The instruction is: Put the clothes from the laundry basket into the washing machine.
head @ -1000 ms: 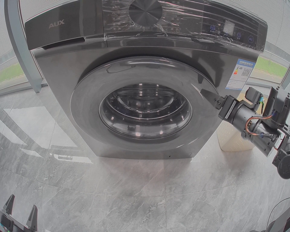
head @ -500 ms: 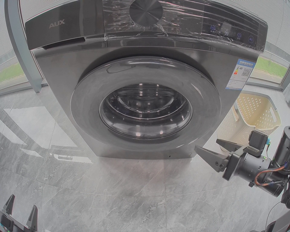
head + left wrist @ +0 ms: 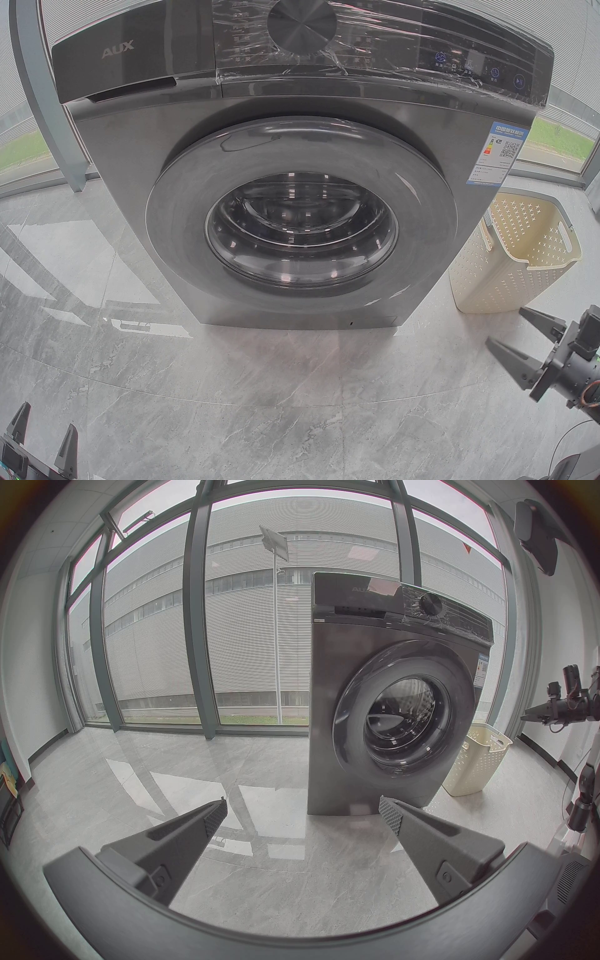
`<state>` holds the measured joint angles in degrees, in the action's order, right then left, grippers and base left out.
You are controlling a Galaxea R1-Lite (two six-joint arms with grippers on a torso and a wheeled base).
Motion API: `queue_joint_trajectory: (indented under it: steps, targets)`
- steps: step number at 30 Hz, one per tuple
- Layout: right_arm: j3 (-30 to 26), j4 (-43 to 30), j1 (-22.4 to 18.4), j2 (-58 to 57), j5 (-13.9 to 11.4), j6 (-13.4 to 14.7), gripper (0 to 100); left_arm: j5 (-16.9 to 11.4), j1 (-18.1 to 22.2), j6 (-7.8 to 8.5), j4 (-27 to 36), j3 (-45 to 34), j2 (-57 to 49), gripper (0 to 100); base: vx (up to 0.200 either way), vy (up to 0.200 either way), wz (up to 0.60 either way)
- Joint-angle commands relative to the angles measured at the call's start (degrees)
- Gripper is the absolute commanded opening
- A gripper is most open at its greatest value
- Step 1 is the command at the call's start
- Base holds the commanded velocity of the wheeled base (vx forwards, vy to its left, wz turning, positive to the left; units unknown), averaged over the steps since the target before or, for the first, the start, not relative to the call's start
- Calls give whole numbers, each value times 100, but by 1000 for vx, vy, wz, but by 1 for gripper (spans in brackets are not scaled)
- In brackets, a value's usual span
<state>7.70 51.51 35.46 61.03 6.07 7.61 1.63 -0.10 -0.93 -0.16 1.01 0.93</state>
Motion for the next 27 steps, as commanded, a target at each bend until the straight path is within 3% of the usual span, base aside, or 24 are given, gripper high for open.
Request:
queue_joint_trajectory:
  steps: [1,5,9,14,19,20,27]
  targets:
    - [-630,-114,-1252,-1857,-343,-321,100,-23,1,5,-2,-92,-75,100,0,0,0]
    - [-551,-686,-1701,-2534,-361,-330,100,-58,1,-4,-2,-92,-75,100,0,0,0]
    - [-586,-1573,-2298,-3237,-493,-550,100,-58,-8,-4,-2,-92,-75,100,0,0,0]
    - [-577,-2215,-2667,-3923,-642,-594,100,-58,-8,-4,-2,-92,-75,100,0,0,0]
    - [-674,-2347,-2861,-4266,-713,-594,100,-58,1,-13,-2,-92,-75,100,0,0,0]
    - [-691,-2470,-2905,-4556,-836,-567,100,-67,1,-13,-2,-92,-75,100,0,0,0]
    - [-735,-3252,-3151,-5206,-853,-567,100,-67,-8,-13,-2,-92,-75,100,0,0,0]
